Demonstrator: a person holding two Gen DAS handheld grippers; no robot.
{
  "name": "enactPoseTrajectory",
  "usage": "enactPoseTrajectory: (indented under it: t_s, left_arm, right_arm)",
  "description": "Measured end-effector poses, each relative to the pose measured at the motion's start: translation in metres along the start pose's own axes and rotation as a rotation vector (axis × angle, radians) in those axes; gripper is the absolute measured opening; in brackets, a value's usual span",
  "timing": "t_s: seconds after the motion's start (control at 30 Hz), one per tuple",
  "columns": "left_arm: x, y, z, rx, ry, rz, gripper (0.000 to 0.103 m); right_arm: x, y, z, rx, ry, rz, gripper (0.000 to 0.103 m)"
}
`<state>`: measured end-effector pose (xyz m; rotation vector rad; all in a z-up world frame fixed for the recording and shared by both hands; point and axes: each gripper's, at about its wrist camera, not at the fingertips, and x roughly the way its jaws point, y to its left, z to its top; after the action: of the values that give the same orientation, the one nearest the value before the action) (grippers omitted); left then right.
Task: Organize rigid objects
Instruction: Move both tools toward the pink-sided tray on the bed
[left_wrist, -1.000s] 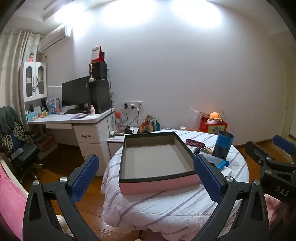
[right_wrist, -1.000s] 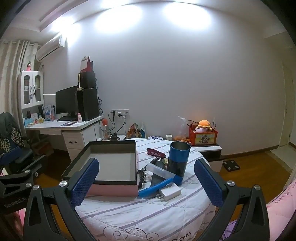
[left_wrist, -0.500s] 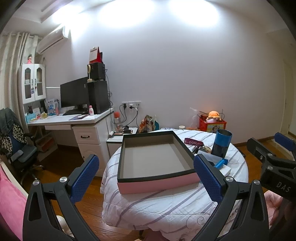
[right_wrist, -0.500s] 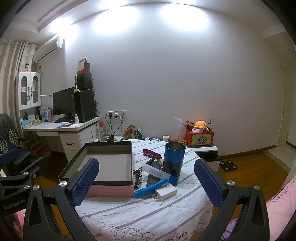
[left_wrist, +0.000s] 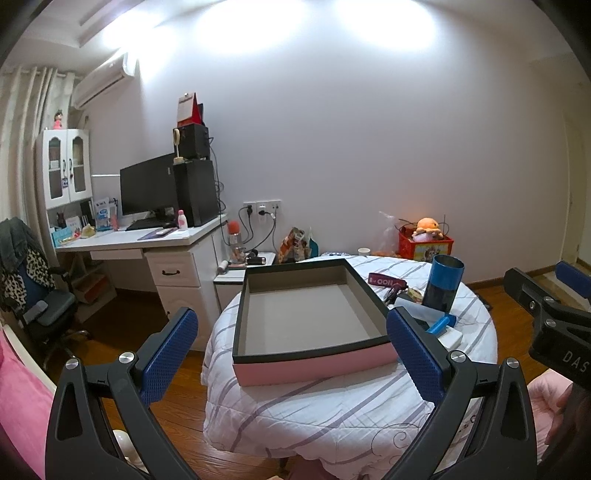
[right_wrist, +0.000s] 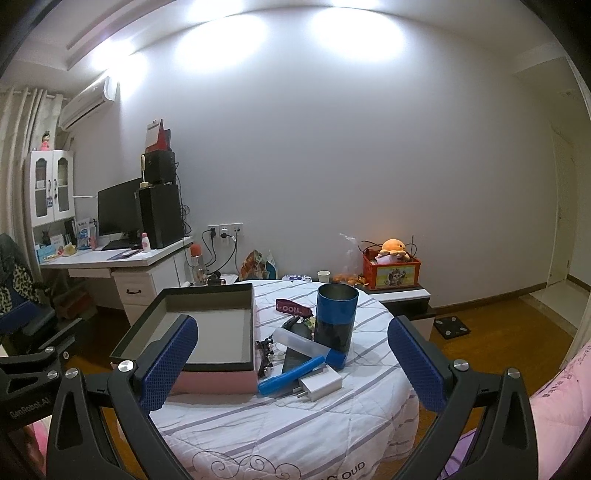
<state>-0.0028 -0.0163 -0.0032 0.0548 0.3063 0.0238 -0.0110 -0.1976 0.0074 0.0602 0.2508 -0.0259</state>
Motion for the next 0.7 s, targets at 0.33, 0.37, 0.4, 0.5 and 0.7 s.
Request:
enactPoseTrajectory:
  t_s: [0.33, 0.37, 0.4, 0.5, 0.7]
  left_arm:
    - [-0.0001, -0.001, -0.0001, 0.004, 0.001, 0.001, 0.103]
    - [-0.0005, -0.0008, -0.0002, 0.005, 0.001, -0.001, 0.103]
    - [-0.0001, -0.0011, 0.0001, 0.005, 0.002, -0.002, 0.103]
    - [0.0002, -0.0018, 0.0003, 0.005, 0.003, 0.001, 0.103]
    - [0.0002, -0.0018, 0.0003, 0.007, 0.003, -0.001, 0.103]
  right_arm:
    - [0.0034, -0.002, 0.0001, -0.001, 0.011, 0.002, 0.103]
    - [0.0034, -0.0019, 0.0004, -0.002, 0.011, 0.002, 0.103]
    - [0.0028, -0.0022, 0.0, -0.001, 0.008, 0.0, 0.103]
    - [0.0038, -0.002, -0.0005, -0.004, 0.009, -0.001, 0.103]
    - [0.0035, -0.0013, -0.002, -0.007, 0.013, -0.005, 0.103]
